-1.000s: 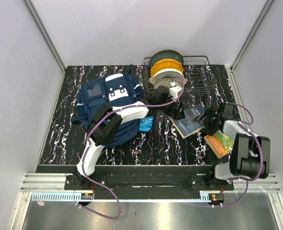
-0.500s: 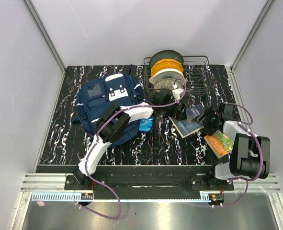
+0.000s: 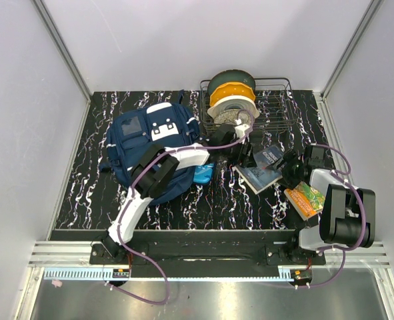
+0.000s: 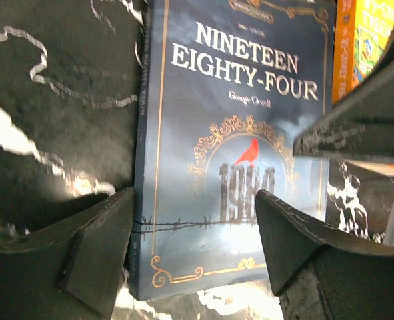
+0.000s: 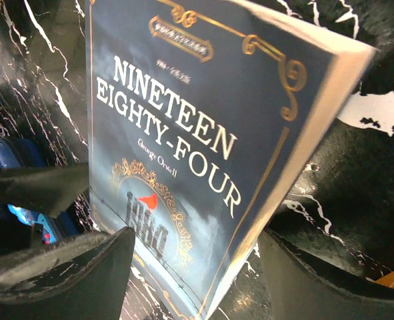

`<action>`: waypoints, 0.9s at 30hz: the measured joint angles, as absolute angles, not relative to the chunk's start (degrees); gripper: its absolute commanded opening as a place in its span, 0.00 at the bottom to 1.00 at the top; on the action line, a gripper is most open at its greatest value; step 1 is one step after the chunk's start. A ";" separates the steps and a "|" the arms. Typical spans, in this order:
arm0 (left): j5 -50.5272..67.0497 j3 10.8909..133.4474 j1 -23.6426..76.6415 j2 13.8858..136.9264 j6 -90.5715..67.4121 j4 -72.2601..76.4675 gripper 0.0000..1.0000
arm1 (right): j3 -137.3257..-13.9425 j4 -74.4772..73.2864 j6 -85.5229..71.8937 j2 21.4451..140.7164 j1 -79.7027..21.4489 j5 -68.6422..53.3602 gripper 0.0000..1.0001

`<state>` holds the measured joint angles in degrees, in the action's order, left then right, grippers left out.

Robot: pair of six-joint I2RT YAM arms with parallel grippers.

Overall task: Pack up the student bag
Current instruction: Pick up the book from the center of the board.

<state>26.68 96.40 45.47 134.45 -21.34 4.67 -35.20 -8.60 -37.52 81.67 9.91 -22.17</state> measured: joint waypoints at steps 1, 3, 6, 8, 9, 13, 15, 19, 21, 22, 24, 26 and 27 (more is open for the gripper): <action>26.96 94.39 45.30 133.45 -21.71 6.00 0.74 | -35.20 -8.32 -37.63 81.82 9.89 -22.26 0.78; 27.16 89.78 45.21 130.98 -22.44 7.99 0.70 | -35.22 -7.62 -37.85 82.21 9.82 -22.55 0.74; 27.35 84.16 45.28 127.68 -23.53 9.34 0.68 | -35.24 -6.70 -37.78 82.83 9.76 -22.31 0.52; 27.44 82.56 45.28 126.67 -24.01 9.54 0.68 | -35.22 -6.63 -37.71 83.53 9.78 -21.80 0.38; 27.44 82.17 45.28 126.43 -24.05 9.61 0.68 | -35.20 -6.66 -37.63 83.66 9.76 -21.61 0.34; 27.40 81.93 45.32 126.17 -24.08 9.52 0.67 | -35.11 -6.22 -37.08 83.61 9.76 -22.31 0.03; 27.29 81.93 45.32 126.06 -24.01 9.21 0.67 | -35.11 -6.07 -36.49 83.13 9.78 -23.22 0.00; 26.83 81.89 45.32 125.60 -23.92 8.21 0.79 | -35.09 -6.26 -35.97 81.71 9.78 -24.45 0.00; 26.89 81.49 45.47 124.90 -23.83 7.46 0.99 | -35.11 -6.81 -35.92 80.62 9.72 -25.02 0.00; 27.22 80.93 45.74 124.14 -24.08 7.42 0.99 | -35.14 -7.38 -35.90 79.83 9.56 -25.17 0.00; 26.72 79.66 46.68 121.80 -23.90 6.07 0.99 | -35.18 -9.19 -35.64 77.56 9.06 -25.32 0.00; 26.09 78.02 47.48 119.13 -23.88 5.19 0.99 | -35.20 -11.27 -35.57 75.07 8.88 -25.61 0.00; 25.67 77.12 47.75 117.47 -23.77 4.51 0.99 | -35.24 -12.16 -35.55 73.93 8.82 -25.65 0.00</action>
<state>25.67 77.12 47.75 117.47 -23.77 4.51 -35.24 -12.16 -35.55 73.93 8.82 -25.65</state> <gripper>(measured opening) 0.988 0.086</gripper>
